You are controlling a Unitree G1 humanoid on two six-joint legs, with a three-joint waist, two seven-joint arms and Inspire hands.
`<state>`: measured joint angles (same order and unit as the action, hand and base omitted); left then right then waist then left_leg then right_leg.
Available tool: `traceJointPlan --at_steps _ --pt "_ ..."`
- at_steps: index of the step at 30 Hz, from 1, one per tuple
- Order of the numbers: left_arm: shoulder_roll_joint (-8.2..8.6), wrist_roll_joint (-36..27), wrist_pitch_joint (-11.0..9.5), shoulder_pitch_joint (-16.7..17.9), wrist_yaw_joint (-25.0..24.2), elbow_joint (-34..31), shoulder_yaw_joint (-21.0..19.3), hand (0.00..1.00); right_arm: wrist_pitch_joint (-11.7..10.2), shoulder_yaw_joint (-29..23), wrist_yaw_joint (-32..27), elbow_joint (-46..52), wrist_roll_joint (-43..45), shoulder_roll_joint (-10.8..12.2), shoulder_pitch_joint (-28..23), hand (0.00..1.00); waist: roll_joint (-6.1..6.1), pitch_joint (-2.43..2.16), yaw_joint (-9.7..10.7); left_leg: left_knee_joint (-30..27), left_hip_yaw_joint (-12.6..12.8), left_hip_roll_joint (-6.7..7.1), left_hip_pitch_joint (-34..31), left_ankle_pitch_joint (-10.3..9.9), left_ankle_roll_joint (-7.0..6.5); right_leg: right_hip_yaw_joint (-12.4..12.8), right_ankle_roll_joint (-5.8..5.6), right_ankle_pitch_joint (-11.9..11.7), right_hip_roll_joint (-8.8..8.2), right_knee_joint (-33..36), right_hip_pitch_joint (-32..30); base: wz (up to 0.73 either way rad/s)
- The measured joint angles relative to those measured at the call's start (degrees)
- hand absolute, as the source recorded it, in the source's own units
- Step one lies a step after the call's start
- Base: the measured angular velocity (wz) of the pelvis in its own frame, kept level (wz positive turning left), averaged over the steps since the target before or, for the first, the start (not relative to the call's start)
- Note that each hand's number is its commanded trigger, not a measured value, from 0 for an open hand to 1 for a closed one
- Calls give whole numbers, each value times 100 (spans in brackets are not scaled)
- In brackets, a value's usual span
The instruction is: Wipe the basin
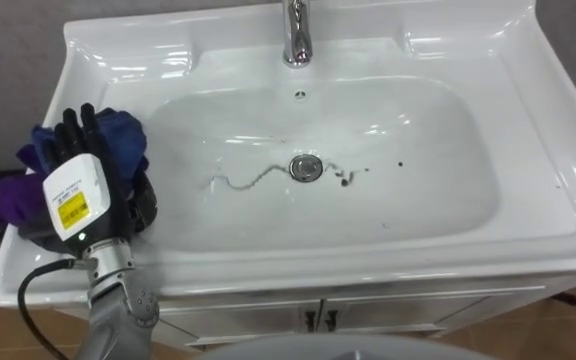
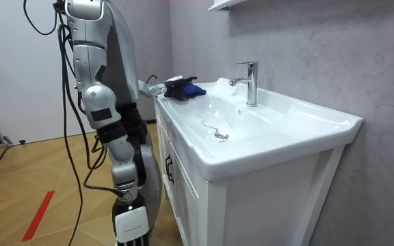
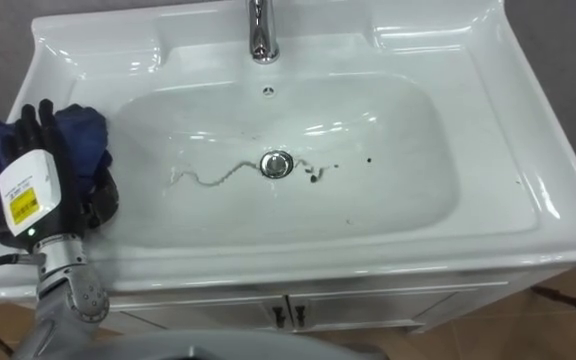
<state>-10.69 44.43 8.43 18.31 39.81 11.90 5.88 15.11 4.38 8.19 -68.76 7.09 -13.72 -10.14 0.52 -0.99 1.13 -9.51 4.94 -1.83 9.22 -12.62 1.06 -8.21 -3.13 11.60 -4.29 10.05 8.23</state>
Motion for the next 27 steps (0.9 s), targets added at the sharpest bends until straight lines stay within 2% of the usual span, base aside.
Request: traceJointPlan --at_steps 11,27 --pt "-1 -383 -10 -64 -48 47 -39 0 0 -187 -66 -7 6 -1 2 0 0 0 7 15 48 -13 31 1 2 42 10 12 5 65 -1 -2" --pt "-1 -393 -86 -84 -136 121 -124 0 -10 -333 -111 -2 15 -2 4 0 0 1 7 25 47 -43 38 25 40 32 38 26 30 73 4 0"
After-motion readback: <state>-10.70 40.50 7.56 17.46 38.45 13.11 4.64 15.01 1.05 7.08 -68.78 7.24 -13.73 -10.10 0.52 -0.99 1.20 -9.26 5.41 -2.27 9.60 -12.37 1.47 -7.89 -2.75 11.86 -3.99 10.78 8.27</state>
